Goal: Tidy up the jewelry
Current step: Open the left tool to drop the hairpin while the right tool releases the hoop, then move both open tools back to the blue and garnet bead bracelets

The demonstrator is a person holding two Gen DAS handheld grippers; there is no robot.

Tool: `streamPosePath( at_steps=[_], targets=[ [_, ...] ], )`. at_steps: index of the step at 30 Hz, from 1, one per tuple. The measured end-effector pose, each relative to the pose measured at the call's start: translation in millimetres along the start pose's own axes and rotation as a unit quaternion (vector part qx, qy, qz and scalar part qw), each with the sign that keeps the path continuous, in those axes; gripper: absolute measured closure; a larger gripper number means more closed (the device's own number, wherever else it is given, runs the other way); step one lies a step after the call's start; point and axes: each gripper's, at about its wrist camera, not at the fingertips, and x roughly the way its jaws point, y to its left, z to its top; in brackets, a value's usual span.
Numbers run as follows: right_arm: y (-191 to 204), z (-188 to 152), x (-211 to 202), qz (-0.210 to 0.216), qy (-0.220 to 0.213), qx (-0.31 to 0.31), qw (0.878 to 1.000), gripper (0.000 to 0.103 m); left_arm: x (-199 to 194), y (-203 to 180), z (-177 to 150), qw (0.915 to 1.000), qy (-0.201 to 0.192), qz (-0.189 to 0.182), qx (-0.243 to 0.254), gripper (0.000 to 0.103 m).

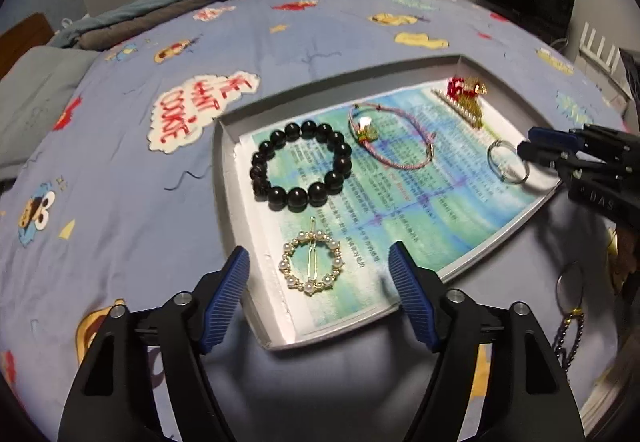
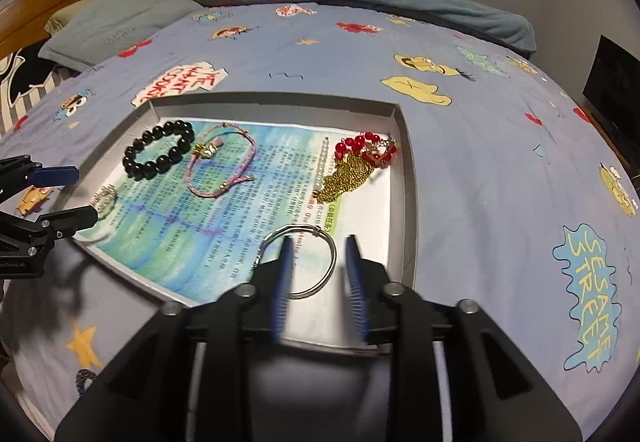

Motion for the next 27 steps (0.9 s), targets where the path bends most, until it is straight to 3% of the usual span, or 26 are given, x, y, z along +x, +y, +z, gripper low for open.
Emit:
streamPosePath(
  at_steps=[4, 12, 16, 19, 27],
  targets=[
    [-3, 0, -12, 0.006, -0.013, 0.009, 1.000, 0.052, -12, 3, -3, 0.9999, -0.011, 0.003, -0.008, 0.027],
    [-13, -7, -42, 0.009, -0.031, 0.024, 0.999, 0.035, -33, 8, -15, 0.9994, -0.019, 0.005, -0.028, 0.025],
    [-13, -11, -57, 0.015, -0.040, 0.031, 0.999, 0.016, -44, 4, -22, 0.9992, -0.027, 0.010, -0.027, 0.019],
    [-11, -16, -69, 0.020, -0.047, 0.032, 0.998, 0.009, -52, 2, -27, 0.9989, -0.033, 0.005, -0.031, 0.016],
    [-13, -29, -89, 0.021, -0.053, 0.041, 0.998, 0.006, -73, -11, -43, 0.9985, -0.045, 0.022, -0.025, 0.009]
  ],
)
